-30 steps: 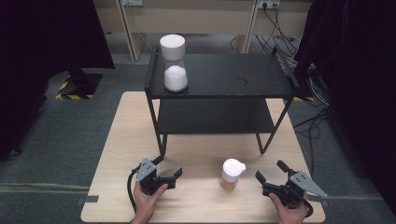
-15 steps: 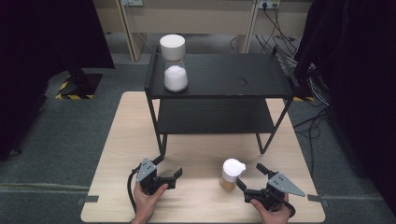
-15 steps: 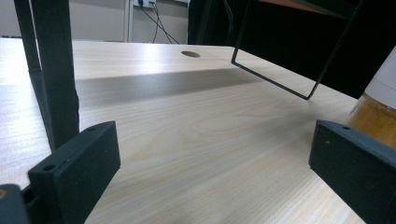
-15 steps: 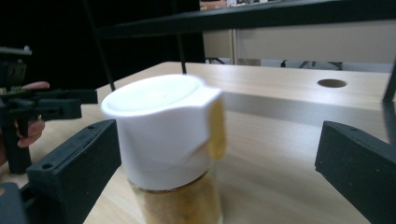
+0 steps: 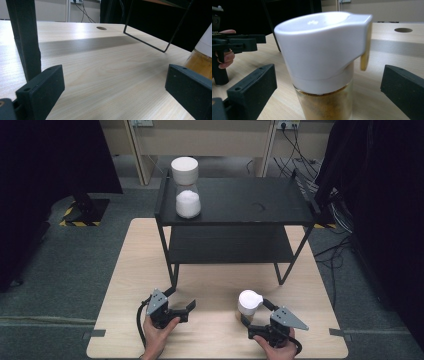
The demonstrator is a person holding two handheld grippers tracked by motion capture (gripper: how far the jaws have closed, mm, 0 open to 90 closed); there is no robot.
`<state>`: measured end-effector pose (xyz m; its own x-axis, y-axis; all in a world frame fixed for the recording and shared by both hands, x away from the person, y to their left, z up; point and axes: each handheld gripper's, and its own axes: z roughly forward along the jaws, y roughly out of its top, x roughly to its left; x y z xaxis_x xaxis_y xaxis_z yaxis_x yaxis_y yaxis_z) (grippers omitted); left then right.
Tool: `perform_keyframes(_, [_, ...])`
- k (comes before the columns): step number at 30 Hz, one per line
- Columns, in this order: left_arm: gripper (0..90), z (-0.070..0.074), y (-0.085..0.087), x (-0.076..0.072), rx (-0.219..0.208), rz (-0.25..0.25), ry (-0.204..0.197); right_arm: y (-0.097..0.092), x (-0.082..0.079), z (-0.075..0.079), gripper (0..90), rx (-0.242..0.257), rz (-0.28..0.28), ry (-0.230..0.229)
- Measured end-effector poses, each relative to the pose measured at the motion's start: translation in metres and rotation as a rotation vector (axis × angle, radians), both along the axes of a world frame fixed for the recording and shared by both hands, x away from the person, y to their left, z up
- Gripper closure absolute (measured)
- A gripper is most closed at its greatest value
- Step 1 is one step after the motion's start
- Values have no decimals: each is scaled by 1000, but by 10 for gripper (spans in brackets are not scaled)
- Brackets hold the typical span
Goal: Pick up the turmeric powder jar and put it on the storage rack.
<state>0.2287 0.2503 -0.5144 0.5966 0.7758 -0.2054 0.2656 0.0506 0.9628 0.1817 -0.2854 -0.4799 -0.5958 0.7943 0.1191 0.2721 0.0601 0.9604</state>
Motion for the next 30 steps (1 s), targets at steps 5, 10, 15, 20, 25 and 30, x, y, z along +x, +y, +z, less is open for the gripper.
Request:
perform_keyframes(5, [17,0,0,0,-4,0,0,6,3,-3,14,-13,2,18])
perform_keyframes(10, [20,0,1,0,-4,-2,1,11,5,-5,25,-16,-4,23])
perform_keyframes(15, [22,0,1,0,-4,-2,0,15,6,-8,68,-14,-2,15])
perform_keyframes(20, [23,-1,1,0,-3,-3,-3,18,6,-10,118,-10,-2,4])
perform_keyframes(25, [25,0,1,0,-3,-3,-1,13,7,-15,265,9,16,-8])
perform_keyframes(30, [26,0,1,0,-2,-1,0,17,6,-15,280,-15,6,-21])
